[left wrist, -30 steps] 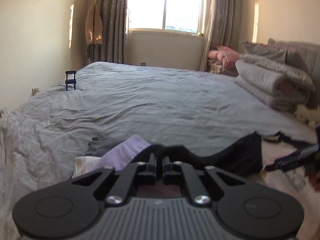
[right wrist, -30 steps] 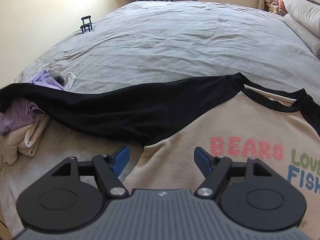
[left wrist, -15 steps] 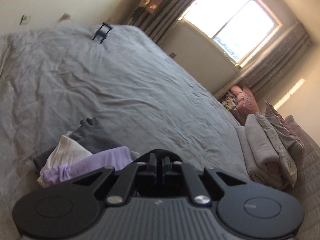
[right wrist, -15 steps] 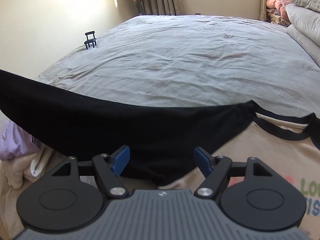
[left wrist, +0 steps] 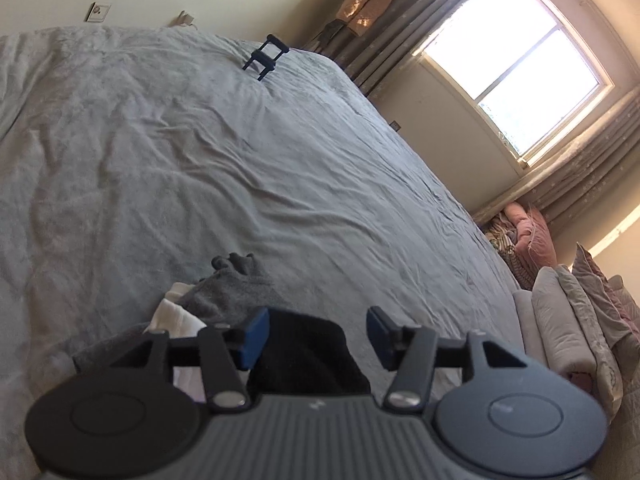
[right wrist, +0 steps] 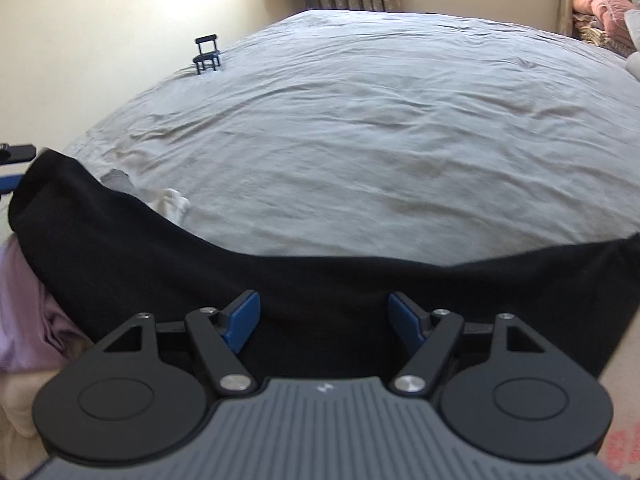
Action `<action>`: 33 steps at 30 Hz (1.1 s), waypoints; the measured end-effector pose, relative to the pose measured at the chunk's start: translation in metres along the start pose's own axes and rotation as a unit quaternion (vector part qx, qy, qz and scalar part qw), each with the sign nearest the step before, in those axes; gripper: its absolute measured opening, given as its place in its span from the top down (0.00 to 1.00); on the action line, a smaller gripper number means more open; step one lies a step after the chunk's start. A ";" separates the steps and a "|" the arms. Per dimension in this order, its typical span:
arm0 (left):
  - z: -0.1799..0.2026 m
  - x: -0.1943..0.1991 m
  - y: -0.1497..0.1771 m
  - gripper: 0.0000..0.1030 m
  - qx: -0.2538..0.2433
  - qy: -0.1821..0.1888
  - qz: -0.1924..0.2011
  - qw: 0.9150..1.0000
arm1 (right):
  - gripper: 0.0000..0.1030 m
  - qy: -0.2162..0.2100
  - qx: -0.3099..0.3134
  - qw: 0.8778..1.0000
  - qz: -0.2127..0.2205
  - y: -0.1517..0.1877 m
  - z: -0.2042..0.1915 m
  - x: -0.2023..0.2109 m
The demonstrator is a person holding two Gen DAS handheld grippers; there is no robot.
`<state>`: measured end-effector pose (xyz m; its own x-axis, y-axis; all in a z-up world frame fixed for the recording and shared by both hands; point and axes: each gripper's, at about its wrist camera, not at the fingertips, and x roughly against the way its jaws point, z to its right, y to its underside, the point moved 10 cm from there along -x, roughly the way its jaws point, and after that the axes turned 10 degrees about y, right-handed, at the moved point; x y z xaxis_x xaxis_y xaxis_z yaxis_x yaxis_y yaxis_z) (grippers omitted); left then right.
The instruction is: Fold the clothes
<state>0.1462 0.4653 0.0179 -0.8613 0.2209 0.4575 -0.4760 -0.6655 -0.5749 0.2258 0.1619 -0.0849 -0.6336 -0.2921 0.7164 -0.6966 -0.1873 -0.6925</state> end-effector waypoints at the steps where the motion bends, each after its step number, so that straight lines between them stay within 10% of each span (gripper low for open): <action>1: 0.000 0.001 0.002 0.45 -0.008 -0.005 -0.004 1.000 | 0.28 -0.005 0.002 1.000 0.001 -0.002 -0.008 -0.002; 9: -0.011 0.018 0.022 0.45 -0.010 -0.043 -0.018 0.999 | 0.28 -0.067 -0.004 0.998 0.016 -0.024 -0.069 0.000; 17: -0.012 0.018 0.035 0.48 0.039 -0.035 -0.014 0.999 | 0.28 -0.048 -0.009 0.998 0.029 -0.016 -0.033 0.029; 25: -0.010 0.010 0.028 0.93 0.000 -0.081 0.037 0.996 | 0.28 -0.016 -0.025 0.999 0.030 0.003 0.024 0.060; 33: 0.105 0.024 0.020 0.93 -0.094 0.043 0.102 0.989 | 0.28 0.016 -0.068 0.997 0.038 0.008 0.095 0.094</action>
<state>0.1352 0.3823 0.0890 -0.9507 0.1610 0.2650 -0.3091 -0.5605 -0.7683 0.1926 0.0442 -0.0316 -0.6949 -0.2694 0.6667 -0.6846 -0.0361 -0.7281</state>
